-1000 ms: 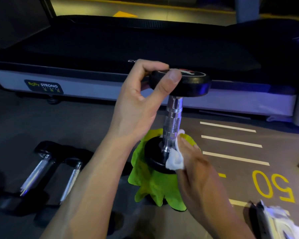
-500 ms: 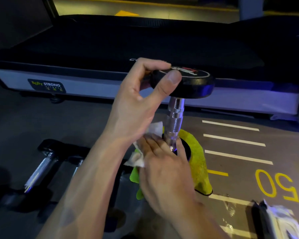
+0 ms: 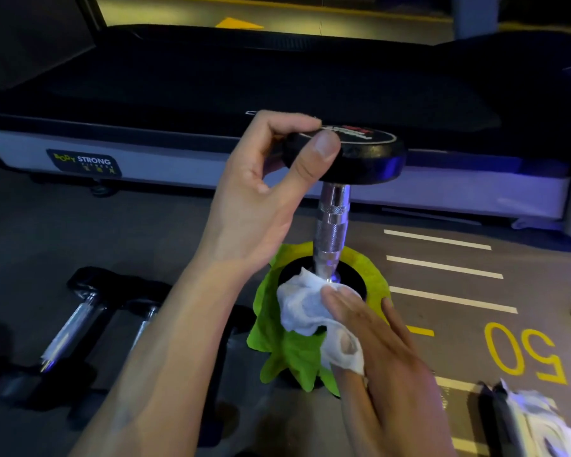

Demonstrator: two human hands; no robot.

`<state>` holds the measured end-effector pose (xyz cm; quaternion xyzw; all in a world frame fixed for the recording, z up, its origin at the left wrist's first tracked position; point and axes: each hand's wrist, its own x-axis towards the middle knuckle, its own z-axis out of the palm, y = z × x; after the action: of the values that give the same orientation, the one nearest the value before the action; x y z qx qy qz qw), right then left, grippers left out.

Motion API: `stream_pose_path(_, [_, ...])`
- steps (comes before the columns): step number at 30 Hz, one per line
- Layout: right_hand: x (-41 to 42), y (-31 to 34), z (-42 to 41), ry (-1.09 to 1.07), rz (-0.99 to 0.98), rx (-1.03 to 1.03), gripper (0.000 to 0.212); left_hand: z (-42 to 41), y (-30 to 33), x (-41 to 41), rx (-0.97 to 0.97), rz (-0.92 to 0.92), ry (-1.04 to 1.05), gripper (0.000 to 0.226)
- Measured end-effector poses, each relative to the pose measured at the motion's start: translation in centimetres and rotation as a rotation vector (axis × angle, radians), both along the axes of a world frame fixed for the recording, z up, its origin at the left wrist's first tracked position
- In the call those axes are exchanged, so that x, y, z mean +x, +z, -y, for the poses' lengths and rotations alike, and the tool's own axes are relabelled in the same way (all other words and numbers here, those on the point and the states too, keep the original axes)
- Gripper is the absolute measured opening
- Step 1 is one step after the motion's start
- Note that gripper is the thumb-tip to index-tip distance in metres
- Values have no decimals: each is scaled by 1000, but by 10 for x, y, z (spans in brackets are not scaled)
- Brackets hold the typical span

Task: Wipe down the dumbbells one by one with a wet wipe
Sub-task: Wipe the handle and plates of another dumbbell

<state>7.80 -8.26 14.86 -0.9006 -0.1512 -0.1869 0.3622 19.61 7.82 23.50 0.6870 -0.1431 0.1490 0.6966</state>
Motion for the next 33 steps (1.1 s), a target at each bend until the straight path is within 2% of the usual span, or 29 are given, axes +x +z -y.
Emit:
stream_pose_path(3, [-1, 8, 3, -63, -80, 64, 47, 0, 0, 1, -5, 5, 19, 28])
stream_pose_path(4, [2, 16, 4, -94, -178, 163, 45, -1, 0, 1, -7, 5, 20, 28])
stream_pose_path(7, [21, 40, 8, -75, -532, 666, 34, -2, 1, 2, 10, -1, 16, 28])
stream_pose_path(8, [27, 45, 9, -31, -547, 750, 38, -2, 1, 1, 17, -6, 8, 28])
stream_pose_path(10, [40, 49, 4, -1, -564, 750, 48, -2, 1, 0, 26, -9, 1, 27])
stream_pose_path(13, [67, 50, -14, 47, -724, 752, 56, -1, 1, -1, 28, -1, -2, 25])
stream_pose_path(15, [88, 55, -20, 62, -822, 885, 67, 2, 2, -1, 26, -2, 5, 29])
stream_pose_path(17, [102, 59, -22, 123, -808, 1055, 63, 4, 2, 0, 27, -8, 11, 30])
stream_pose_path(21, [96, 56, -30, 52, -767, 1027, 67, 0, 2, 2, 27, -6, 10, 22])
stream_pose_path(24, [80, 57, -42, -21, -699, 1097, 56, 1, 2, 3, 39, 20, 16, 23])
stream_pose_path(27, [59, 43, -48, 106, -510, 1105, 41, 3, 3, 5, 39, 35, 34, 27])
stream_pose_path(29, [46, 36, -53, 151, -552, 1151, 65, 2, 3, 8, 41, 40, 39, 23])
stream_pose_path(30, [42, 33, -55, 169, -594, 1148, 70, 2, 3, 8, 42, 39, 38, 22])
stream_pose_path(33, [43, 39, -59, 95, -485, 963, 55, 4, 3, 10, 63, 41, 36, 18])
